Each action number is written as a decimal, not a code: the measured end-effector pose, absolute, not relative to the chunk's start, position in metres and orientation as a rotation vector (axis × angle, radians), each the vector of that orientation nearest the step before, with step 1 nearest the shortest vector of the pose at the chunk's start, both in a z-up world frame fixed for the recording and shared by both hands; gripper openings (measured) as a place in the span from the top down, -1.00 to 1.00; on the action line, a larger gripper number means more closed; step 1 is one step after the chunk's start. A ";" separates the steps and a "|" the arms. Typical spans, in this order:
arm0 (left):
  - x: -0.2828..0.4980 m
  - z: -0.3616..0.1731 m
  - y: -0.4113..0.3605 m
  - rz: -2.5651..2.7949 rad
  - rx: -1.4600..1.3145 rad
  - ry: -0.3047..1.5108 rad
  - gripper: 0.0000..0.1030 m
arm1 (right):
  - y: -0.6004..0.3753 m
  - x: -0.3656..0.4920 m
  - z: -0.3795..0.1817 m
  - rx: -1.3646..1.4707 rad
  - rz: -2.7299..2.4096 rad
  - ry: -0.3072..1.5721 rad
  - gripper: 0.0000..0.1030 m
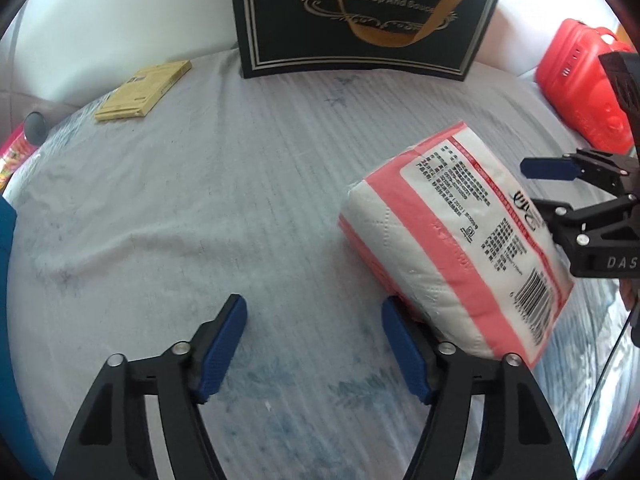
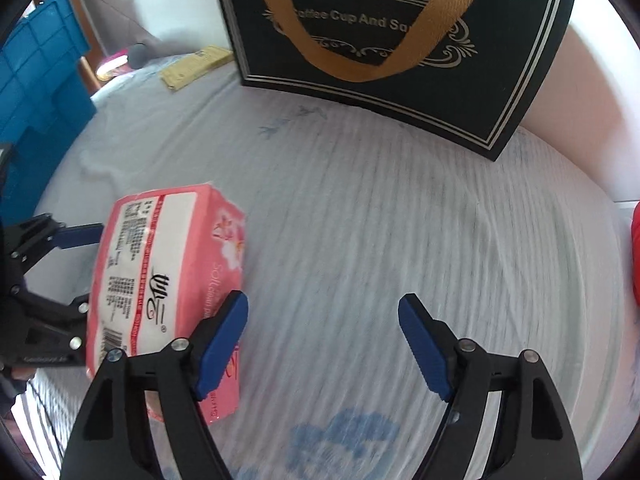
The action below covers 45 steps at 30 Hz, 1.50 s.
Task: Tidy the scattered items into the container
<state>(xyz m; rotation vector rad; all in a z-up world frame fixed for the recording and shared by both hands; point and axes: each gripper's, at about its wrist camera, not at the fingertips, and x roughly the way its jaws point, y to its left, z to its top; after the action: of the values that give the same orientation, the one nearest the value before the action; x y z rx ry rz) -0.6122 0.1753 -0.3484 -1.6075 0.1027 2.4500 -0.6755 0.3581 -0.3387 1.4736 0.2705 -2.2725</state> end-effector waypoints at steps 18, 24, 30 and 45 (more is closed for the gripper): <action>-0.590 -0.285 0.165 2.499 -1.496 0.067 -0.29 | 0.367 -0.635 -0.289 1.465 -2.302 0.194 -0.44; -0.571 -0.249 0.160 2.542 -1.435 0.089 -0.29 | 0.361 -0.614 -0.261 1.431 -2.332 0.178 -0.44; -0.539 -0.207 0.153 2.596 -1.363 0.095 -0.29 | 0.366 -0.579 -0.221 1.369 -2.370 0.167 -0.44; -0.445 -0.123 0.114 2.752 -1.239 0.095 -0.29 | 0.336 -0.496 -0.132 1.222 -2.388 0.215 -0.44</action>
<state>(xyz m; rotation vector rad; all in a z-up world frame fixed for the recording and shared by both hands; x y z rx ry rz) -0.4454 0.1143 -0.1227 -1.2391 0.0952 2.7521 -0.4957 0.3363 -0.1323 1.2219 0.2153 -2.3876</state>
